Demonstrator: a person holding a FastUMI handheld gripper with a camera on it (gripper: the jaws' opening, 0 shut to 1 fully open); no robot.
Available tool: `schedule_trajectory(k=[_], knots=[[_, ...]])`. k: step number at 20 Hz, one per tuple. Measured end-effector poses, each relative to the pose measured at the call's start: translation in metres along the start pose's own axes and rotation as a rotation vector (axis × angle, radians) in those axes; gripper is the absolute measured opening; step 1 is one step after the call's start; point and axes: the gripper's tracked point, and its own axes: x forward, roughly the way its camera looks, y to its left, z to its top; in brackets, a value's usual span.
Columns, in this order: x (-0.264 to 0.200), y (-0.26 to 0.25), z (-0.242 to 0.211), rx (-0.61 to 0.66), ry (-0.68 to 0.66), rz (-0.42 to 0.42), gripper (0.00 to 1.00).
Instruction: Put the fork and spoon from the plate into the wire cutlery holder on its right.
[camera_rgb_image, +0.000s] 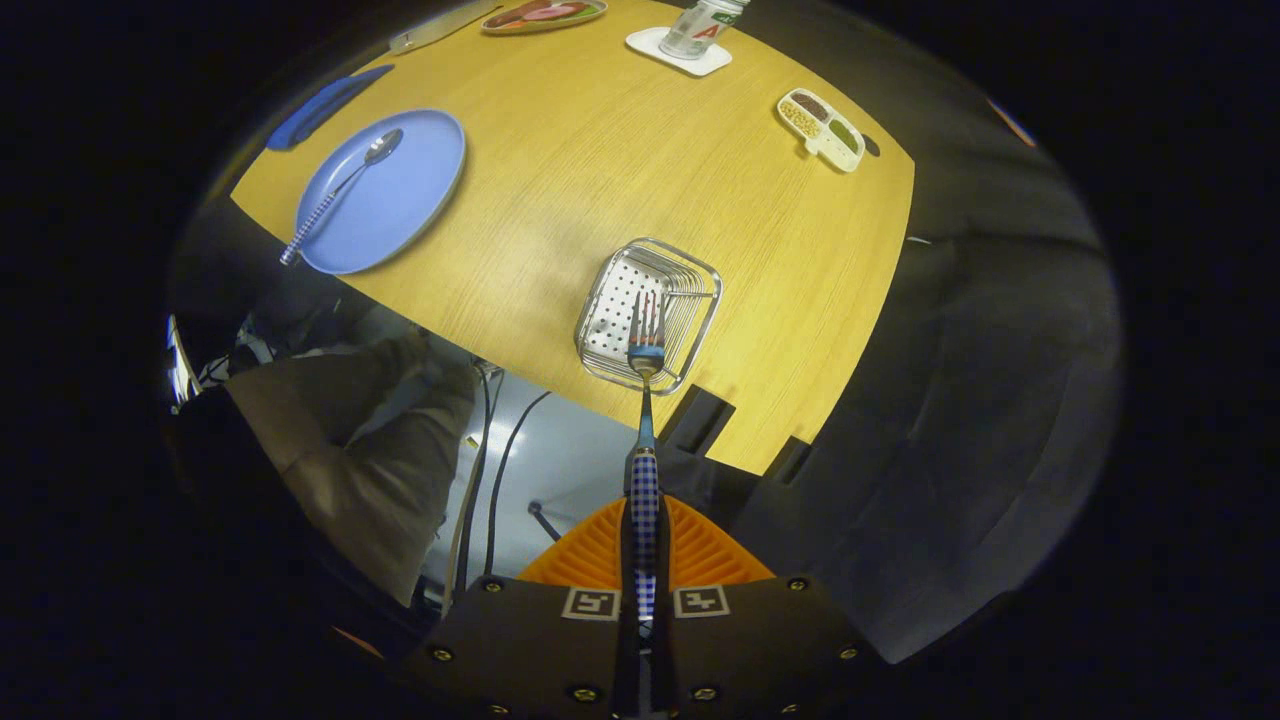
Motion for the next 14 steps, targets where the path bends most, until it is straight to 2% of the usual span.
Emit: schedule_trajectory(k=[4,14], knots=[[0.004,-0.012,0.019,-0.094,0.037,-0.049,0.05],[0.027,-0.018,0.029,-0.155,0.159,-0.008,0.06]])
